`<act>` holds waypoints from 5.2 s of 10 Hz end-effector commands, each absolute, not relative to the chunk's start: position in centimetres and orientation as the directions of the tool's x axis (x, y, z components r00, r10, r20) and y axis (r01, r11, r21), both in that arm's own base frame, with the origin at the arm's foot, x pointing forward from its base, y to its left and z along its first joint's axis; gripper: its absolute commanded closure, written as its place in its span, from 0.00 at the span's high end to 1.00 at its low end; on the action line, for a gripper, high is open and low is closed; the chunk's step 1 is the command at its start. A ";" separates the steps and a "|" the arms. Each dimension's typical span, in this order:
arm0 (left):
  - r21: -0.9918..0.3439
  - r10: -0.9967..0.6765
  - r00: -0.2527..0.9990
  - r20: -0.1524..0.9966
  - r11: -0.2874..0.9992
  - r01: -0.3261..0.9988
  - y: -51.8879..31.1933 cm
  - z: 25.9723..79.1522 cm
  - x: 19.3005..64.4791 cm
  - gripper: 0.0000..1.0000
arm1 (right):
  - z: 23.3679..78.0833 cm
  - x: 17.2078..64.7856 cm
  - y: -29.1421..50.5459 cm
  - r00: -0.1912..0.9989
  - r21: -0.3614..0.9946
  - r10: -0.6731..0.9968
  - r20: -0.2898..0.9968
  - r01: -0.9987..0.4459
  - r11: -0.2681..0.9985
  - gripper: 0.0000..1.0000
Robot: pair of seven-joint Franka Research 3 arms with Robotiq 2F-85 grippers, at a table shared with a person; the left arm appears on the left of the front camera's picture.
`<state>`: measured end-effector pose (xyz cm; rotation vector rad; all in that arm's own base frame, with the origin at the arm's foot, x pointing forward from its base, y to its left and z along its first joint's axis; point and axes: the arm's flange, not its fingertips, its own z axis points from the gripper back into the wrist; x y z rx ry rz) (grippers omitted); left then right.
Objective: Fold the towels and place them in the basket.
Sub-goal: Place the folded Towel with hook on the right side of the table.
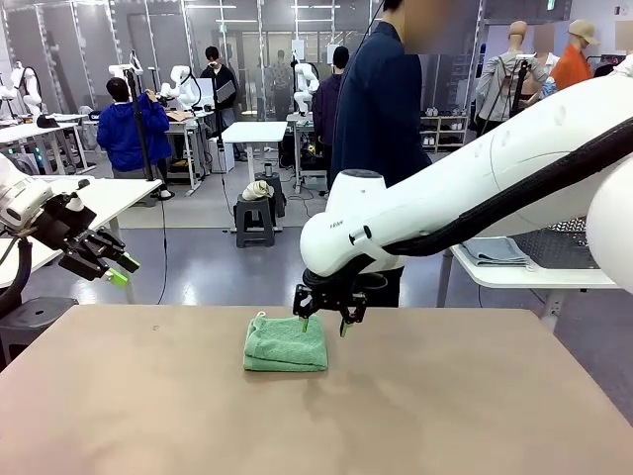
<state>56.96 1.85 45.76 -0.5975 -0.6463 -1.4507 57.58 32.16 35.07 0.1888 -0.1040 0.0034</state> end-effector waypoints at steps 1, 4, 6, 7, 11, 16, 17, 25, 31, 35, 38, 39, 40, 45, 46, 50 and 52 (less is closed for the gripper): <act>0.022 -0.702 0.013 0.712 0.042 0.999 1.8 46.0 56.9 0.64 | 33.6 57.4 31.9 0.989 0.210 -0.040 0.139 0.010 0.978 0.85; 0.022 -0.702 0.013 0.712 0.042 0.999 1.8 46.0 56.9 0.64 | 31.6 58.0 31.7 0.984 0.218 -0.061 0.167 0.023 0.976 0.85; 0.022 -0.702 0.013 0.712 0.042 0.999 1.8 46.0 56.9 0.64 | 31.0 58.4 31.6 0.983 0.229 -0.066 0.170 0.025 0.973 0.85; 0.022 -0.702 0.013 0.712 0.042 0.999 1.8 46.0 56.9 0.64 | 30.8 58.6 31.5 0.981 0.236 -0.071 0.178 0.027 0.971 0.85; 0.022 -0.702 0.013 0.712 0.042 0.999 1.8 46.0 56.9 0.64 | 29.9 59.0 31.7 0.979 0.239 -0.074 0.191 0.027 0.971 0.85; 0.022 -0.702 0.013 0.712 0.042 0.999 1.8 46.0 56.9 0.64 | 29.2 59.3 32.3 0.978 0.248 -0.055 0.199 0.003 0.969 0.85; 0.022 -0.702 0.013 0.712 0.042 0.999 1.8 46.0 56.9 0.64 | 29.1 59.2 32.4 0.978 0.254 -0.058 0.199 0.006 0.967 0.65; 0.022 -0.702 0.013 0.712 0.042 0.999 1.8 46.0 56.9 0.64 | 29.2 58.5 32.5 0.983 0.235 -0.016 0.183 -0.028 0.971 0.00; 0.022 -0.702 0.013 0.712 0.042 0.999 1.8 46.0 56.9 0.64 | 29.6 58.7 32.9 0.981 0.234 -0.027 0.190 -0.019 0.972 0.00; 0.022 -0.702 0.013 0.712 0.042 0.999 1.8 46.0 56.9 0.64 | 29.7 58.7 32.9 0.982 0.230 -0.025 0.185 -0.019 0.973 0.07; 0.022 -0.702 0.013 0.712 0.042 0.999 1.8 46.0 56.9 0.64 | 30.9 56.9 26.4 0.969 0.235 -0.025 0.247 -0.035 0.971 0.07; 0.022 -0.702 0.013 0.712 0.042 0.999 1.8 46.0 56.9 0.64 | 30.9 56.7 23.8 0.961 0.221 -0.037 0.275 -0.026 0.975 0.07; 0.022 -0.702 0.013 0.712 0.042 0.999 1.8 46.0 56.9 0.64 | 31.0 56.5 20.3 0.954 0.199 -0.054 0.294 -0.006 0.980 0.07; 0.022 -0.702 0.013 0.712 0.042 0.999 1.8 46.0 56.9 0.64 | 31.8 56.7 1.9 0.939 0.084 -0.075 0.334 0.050 0.995 0.07; 0.022 -0.702 0.013 0.712 0.042 0.999 1.8 46.0 56.9 0.64 | 32.3 56.6 -1.2 0.942 0.082 -0.070 0.328 0.046 0.996 0.07; 0.022 -0.702 0.013 0.712 0.042 0.999 1.8 46.0 56.9 0.64 | 33.1 56.4 -7.4 0.944 0.090 -0.009 0.330 -0.022 0.996 0.07; 0.022 -0.702 0.013 0.712 0.042 0.999 1.8 46.0 56.9 0.64 | 32.5 56.7 -7.7 0.947 0.091 -0.015 0.321 -0.015 0.996 0.27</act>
